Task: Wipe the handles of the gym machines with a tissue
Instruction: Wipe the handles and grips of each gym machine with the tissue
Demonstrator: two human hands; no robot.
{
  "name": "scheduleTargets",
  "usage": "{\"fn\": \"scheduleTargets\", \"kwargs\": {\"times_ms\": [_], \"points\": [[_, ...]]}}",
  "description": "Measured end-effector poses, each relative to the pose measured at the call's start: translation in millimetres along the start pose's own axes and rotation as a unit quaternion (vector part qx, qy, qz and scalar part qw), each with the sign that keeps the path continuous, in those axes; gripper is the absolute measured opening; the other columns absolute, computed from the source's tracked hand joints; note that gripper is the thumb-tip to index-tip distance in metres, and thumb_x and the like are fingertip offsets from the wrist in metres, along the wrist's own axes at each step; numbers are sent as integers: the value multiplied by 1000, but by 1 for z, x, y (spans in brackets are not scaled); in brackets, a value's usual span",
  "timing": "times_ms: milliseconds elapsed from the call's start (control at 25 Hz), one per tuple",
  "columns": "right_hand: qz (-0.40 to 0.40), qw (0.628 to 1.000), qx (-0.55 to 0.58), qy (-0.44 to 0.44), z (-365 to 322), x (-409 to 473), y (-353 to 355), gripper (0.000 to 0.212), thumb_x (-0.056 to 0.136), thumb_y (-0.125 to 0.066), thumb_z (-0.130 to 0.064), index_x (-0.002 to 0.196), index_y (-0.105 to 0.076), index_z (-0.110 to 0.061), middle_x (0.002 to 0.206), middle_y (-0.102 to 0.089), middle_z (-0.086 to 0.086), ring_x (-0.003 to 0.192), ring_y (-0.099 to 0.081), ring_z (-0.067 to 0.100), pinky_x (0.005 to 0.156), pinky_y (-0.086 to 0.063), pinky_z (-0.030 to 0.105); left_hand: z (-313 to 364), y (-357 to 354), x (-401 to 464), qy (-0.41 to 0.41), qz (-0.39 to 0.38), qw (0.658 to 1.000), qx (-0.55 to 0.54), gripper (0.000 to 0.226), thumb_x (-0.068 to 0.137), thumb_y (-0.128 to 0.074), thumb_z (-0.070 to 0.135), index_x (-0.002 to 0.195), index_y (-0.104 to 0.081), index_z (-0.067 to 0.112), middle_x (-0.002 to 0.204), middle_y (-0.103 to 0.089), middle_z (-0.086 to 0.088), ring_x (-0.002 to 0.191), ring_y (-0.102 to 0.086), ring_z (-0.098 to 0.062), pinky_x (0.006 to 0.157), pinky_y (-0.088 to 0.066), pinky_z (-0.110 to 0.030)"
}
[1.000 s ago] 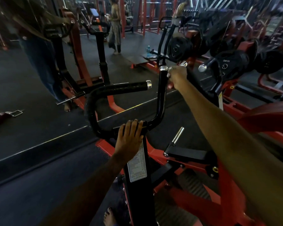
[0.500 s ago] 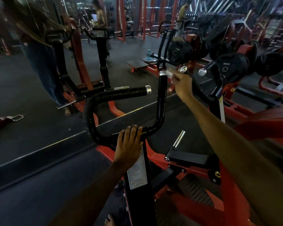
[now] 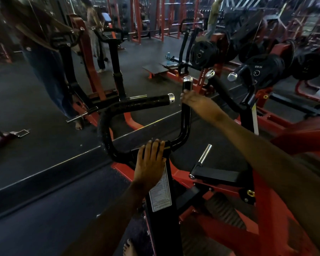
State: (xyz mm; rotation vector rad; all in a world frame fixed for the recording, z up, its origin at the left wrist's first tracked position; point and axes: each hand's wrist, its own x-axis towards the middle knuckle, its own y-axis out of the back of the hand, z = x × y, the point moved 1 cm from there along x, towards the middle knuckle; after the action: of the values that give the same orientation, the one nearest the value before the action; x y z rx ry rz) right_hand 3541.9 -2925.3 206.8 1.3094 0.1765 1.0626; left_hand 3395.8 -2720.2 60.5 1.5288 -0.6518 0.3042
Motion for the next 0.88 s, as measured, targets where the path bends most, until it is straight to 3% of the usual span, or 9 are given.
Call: {"fn": "scheduleTargets", "kwargs": {"times_ms": [120,200,320,440,520,600,680,800,880], "points": [[-10,1000,20,-15,-25,-6,-1,47,72,-65,16,118,-60,5,124,-57,26,118,-55,36,103,-31,35,0,0,0,-2,0,1000,-2,56,96,-26,36,144,-31,6,139,-52,-14,127,-42,-32,106,-30,-46],[-21,997,30,73,-51,-36,-12,43,56,-75,14,98,-70,3,102,-68,22,94,-67,36,86,-49,40,-1,0,-1,-5,3,1000,0,56,97,-26,35,144,-32,6,139,-52,-15,127,-43,-33,106,-29,-46],[-53,988,26,144,-47,-45,-3,36,69,-69,4,105,-69,-1,109,-67,18,100,-66,33,85,-53,40,-1,-1,-4,-7,2,1000,-2,56,97,-26,35,144,-31,6,139,-52,-15,127,-43,-33,107,-26,-47],[11,994,89,-68,-1,-8,2,34,98,-43,-13,129,-54,-7,138,-50,13,130,-45,25,110,-35,41,-2,-1,-3,-6,-4,1000,-1,57,96,-26,36,144,-30,6,140,-51,-16,128,-40,-33,107,-26,-47],[12,979,139,-145,3,-3,-1,39,101,-34,-18,136,-47,-7,143,-44,11,135,-39,24,113,-29,39,-1,-1,-2,-1,-5,1000,-5,57,96,-27,36,144,-31,6,140,-51,-15,129,-38,-33,107,-25,-47],[-7,983,126,-130,-22,-31,-9,48,100,-29,-37,138,-46,-13,144,-43,2,135,-37,13,113,-26,24,-1,-2,-2,-2,-3,1000,-8,56,96,-28,36,144,-32,7,140,-51,-15,129,-38,-33,108,-25,-47],[19,975,164,-147,-55,-70,-14,46,97,-36,-30,135,-49,-8,141,-45,1,131,-38,5,110,-25,12,-3,-2,-1,-3,-3,1000,3,56,96,-27,36,144,-32,7,140,-51,-15,129,-39,-32,108,-25,-47],[105,921,275,-254,-62,-93,-32,33,85,-59,3,117,-63,0,118,-64,13,109,-61,18,99,-41,15,-3,-1,-1,-3,-8,1000,1,57,96,-26,36,144,-30,7,140,-50,-15,129,-41,-33,108,-25,-47],[129,846,313,-412,-41,-57,-27,23,88,-60,-6,109,-69,-6,103,-70,11,99,-65,19,91,-45,21,-1,0,-2,-1,-9,1000,3,57,95,-26,37,144,-30,7,140,-51,-15,128,-42,-32,108,-26,-47]]}}
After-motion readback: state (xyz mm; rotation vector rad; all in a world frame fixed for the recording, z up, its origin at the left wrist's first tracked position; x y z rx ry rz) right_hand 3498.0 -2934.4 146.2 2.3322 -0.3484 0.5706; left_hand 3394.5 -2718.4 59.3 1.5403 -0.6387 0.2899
